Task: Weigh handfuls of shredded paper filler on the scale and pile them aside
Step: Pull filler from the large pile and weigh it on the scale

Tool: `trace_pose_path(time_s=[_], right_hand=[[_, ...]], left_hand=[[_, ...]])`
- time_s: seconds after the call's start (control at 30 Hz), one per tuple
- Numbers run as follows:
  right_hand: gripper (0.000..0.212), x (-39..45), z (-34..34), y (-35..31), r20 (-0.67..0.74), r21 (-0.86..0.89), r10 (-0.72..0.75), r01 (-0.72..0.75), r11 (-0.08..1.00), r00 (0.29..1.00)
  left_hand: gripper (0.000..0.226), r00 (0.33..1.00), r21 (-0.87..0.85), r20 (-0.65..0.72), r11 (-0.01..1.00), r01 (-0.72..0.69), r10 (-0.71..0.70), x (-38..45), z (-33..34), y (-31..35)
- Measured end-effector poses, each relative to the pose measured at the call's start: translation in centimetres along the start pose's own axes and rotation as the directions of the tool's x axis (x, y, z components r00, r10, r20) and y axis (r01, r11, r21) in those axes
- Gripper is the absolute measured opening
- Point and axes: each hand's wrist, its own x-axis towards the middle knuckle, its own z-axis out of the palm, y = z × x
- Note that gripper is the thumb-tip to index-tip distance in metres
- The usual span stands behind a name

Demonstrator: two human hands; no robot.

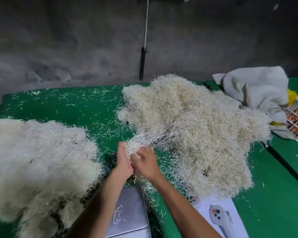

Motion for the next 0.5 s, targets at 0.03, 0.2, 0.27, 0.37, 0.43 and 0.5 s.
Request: trace_pose_path(time_s=[0.03,0.2,0.27,0.37,0.43,0.5], right_hand=[[0.037,-0.4,-0.2,-0.4,0.011,-0.042,-0.036,0.037,0.998,0.999],[0.033,-1.8,-1.1,-1.3,0.242,-0.314,-0.189,0.261,0.913,0.952],[0.035,-2.6,-1.2,-1.8,0.212,-0.15,-0.212,0.246,0.958,0.954],[0.042,-2.9,-0.8,-1.5,-0.145,0.119,-0.113,0.131,0.984,0.983],[0.037,-3.1,-0.3,-1.7,-0.137,0.123,-0.035,0.052,0.991,0.99],[0.05,-3.4,0.4,-2.2,0.005,0.216,0.011,-0.012,0.976,1.0]], left_hand=[[0.091,0.999,0.01,0.029,0.999,-0.035,0.035,-1.0,-0.3,0.3],[0.105,0.98,0.374,0.124,0.908,-0.189,0.153,-2.7,-2.3,1.2],[0.085,0.956,0.448,0.018,0.852,-0.27,0.294,-2.7,-3.5,1.8],[0.07,0.939,0.438,-0.016,0.847,-0.302,0.343,-3.3,-4.9,3.3],[0.065,0.946,0.47,0.01,0.834,-0.29,0.323,-4.1,-5.1,3.9],[0.049,0.943,0.462,0.071,0.827,-0.321,0.326,-5.2,-4.9,4.4]])
